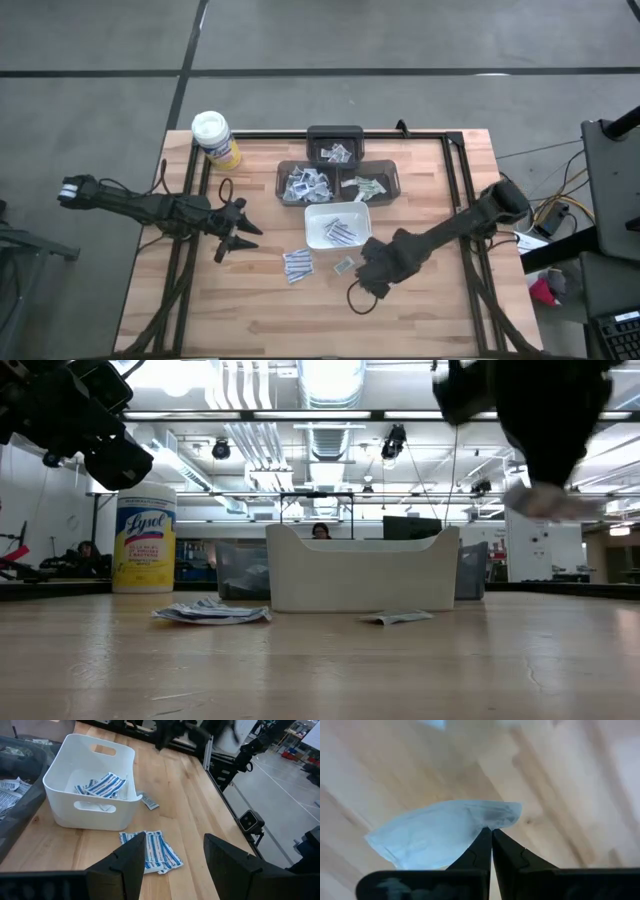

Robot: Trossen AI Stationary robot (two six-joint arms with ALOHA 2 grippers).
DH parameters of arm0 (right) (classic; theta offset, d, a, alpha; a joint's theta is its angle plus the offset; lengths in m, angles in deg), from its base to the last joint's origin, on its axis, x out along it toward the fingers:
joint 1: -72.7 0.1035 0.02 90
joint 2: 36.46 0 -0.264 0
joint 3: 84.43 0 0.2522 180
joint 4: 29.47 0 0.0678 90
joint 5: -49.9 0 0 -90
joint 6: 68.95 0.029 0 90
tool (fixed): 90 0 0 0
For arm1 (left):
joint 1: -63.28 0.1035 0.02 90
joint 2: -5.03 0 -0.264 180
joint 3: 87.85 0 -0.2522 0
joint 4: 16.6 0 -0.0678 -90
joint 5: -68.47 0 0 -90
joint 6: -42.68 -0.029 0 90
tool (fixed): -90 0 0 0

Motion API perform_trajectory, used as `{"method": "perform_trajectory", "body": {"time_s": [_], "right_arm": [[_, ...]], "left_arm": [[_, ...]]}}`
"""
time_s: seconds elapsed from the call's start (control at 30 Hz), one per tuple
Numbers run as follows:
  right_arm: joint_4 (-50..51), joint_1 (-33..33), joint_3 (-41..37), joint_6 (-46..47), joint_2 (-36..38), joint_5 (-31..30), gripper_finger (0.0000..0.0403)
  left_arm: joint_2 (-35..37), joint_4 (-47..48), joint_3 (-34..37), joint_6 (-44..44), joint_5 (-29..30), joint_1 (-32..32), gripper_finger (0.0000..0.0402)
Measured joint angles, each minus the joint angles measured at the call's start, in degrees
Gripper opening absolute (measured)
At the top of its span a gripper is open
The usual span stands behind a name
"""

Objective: Pick & Place First Aid Supplies
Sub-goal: Put the blue bandage into the white bin

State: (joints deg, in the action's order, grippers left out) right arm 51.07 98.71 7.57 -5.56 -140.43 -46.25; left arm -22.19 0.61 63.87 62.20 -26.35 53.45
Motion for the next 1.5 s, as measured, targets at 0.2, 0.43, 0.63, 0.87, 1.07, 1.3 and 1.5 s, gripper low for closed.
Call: {"method": "perform_trajectory", "body": {"time_s": [0.2, 0.43, 0.63, 0.87, 1.07, 1.3, 1.5], "right_arm": [[-7.16, 0.8, 0.0, -8.13, 8.35, -11.66, 0.0008], [-21.32, 0.67, -0.28, -17.34, 14.29, -24.08, 0.0008], [-27.71, -2.2, -0.11, -11.89, 14.41, -29.93, 0.0008], [-29.75, -8.45, -0.04, 10.62, 14.01, -27.97, 0.0008], [-29.86, -12.72, 0.46, 17.15, 12.93, -18.1, 0.0008], [-27.15, -16.72, 0.91, 25.12, 11.86, -6.06, 0.0008], [-21.97, -18.71, 1.14, 32.63, 11.83, -0.67, 0.0008]], "left_arm": [[0.0, -0.01, 0.0, -0.01, 0.0, 0.0, 0.0197], [0.0, 0.0, 0.0, -0.14, 0.0, -0.01, 0.0197], [0.0, 0.0, 0.0, -0.19, 0.0, -0.01, 0.0197], [0.0, -0.02, 0.0, -0.26, 0.0, -0.01, 0.0197], [0.0, 0.0, 0.0, -0.94, 0.01, 0.01, 0.0197], [0.0, 0.02, 0.0, -1.41, 0.56, 0.01, 0.0197], [0.0, 0.0, 0.0, -1.57, 2.52, 0.01, 0.0197]]}}
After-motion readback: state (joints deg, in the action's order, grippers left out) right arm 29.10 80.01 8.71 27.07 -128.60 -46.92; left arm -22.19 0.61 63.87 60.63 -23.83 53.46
